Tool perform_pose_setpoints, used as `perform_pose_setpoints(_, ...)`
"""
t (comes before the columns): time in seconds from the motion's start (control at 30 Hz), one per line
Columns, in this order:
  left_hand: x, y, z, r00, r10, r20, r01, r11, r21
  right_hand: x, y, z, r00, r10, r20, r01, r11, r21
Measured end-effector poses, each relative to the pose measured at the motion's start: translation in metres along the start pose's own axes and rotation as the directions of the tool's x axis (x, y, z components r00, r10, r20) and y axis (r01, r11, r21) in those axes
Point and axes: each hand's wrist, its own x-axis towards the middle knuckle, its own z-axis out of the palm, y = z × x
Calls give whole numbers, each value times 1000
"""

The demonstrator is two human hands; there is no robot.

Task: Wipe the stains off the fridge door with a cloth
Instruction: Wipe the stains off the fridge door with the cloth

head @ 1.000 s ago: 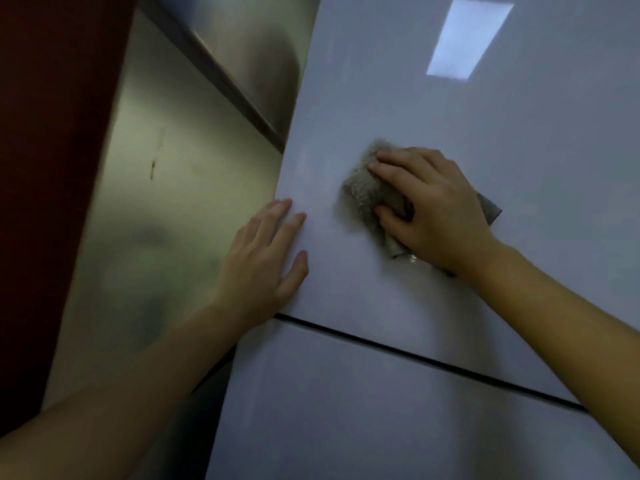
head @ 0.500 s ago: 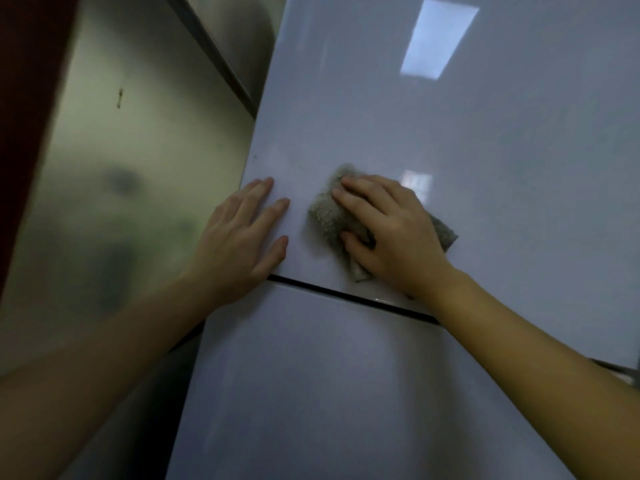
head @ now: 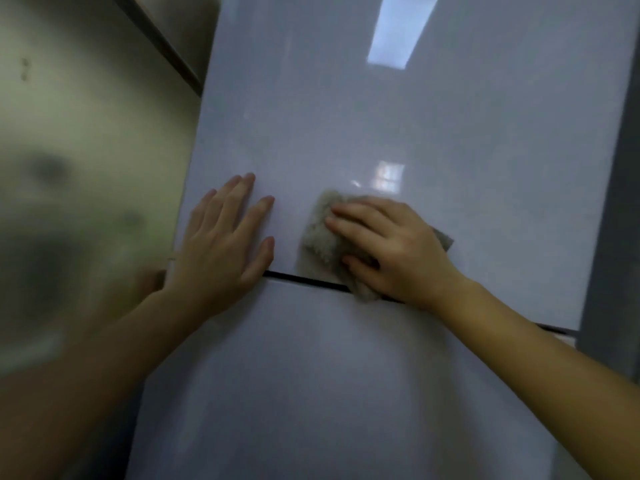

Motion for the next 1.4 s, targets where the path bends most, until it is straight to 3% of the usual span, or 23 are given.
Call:
perform_pose_setpoints(0.07, 5, 10, 5, 1000, 3, -26, -3, 1000, -22, -8, 14, -10, 977, 197, -78, -198, 980, -5)
perform_pose_setpoints(0.13, 7, 20, 13, 999, 5, -40, -7, 999, -34, -13, 23, -17, 911, 392, -126, -395, 919, 7)
perform_pose_setpoints(0.2, 7, 29, 20, 999, -8, -53, 7, 999, -31, -18, 19, -18, 869, 473, -144, -476, 879, 13)
perform_pose_setpoints(0.23, 7, 34, 23, 998, -25, -62, 23, 999, -29, -23, 12, -17, 886, 447, -126, -451, 893, 0)
perform_pose_setpoints(0.33, 9, 41, 28, 994, -65, -90, 63, 998, -25, -46, 3, -16, 982, 189, -26, -190, 981, -35)
perform_pose_setpoints(0.4, 9, 42, 29, 994, -59, -91, 57, 998, -30, -59, 13, -22, 993, 118, -19, -119, 991, -59)
perform_pose_setpoints(0.47, 8, 40, 29, 994, -50, -93, 46, 998, -47, -65, 29, -29, 974, 218, -65, -222, 972, -73)
perform_pose_setpoints(0.57, 7, 40, 28, 994, -55, -97, 49, 997, -65, -64, 62, -45, 885, 445, -134, -455, 889, -55)
perform_pose_setpoints(0.67, 9, 40, 26, 994, -58, -97, 51, 996, -70, -59, 82, -56, 832, 532, -160, -542, 840, -28)
perform_pose_setpoints(0.77, 10, 40, 23, 994, -57, -90, 50, 996, -79, -71, 65, -52, 843, 523, -126, -529, 849, -14)
perform_pose_setpoints(0.87, 10, 44, 20, 995, -69, -71, 63, 995, -80, -97, 42, -49, 956, 292, -39, -295, 952, -79)
perform_pose_setpoints(0.97, 12, 47, 16, 995, -94, -26, 91, 991, -95, -116, 51, -61, 990, 138, 34, -132, 981, -143)
perform_pose_setpoints(1.17, 13, 45, 13, 996, -84, -36, 80, 993, -89, -121, 114, -96, 906, 422, -10, -417, 891, -182)
perform_pose_setpoints(1.27, 15, 52, 16, 992, -115, -49, 109, 988, -110, -120, 111, -95, 859, 509, -52, -511, 846, -150)
perform_pose_setpoints(1.4, 14, 57, 14, 990, -141, -23, 137, 982, -129, -148, 67, -83, 865, 498, -54, -501, 857, -119)
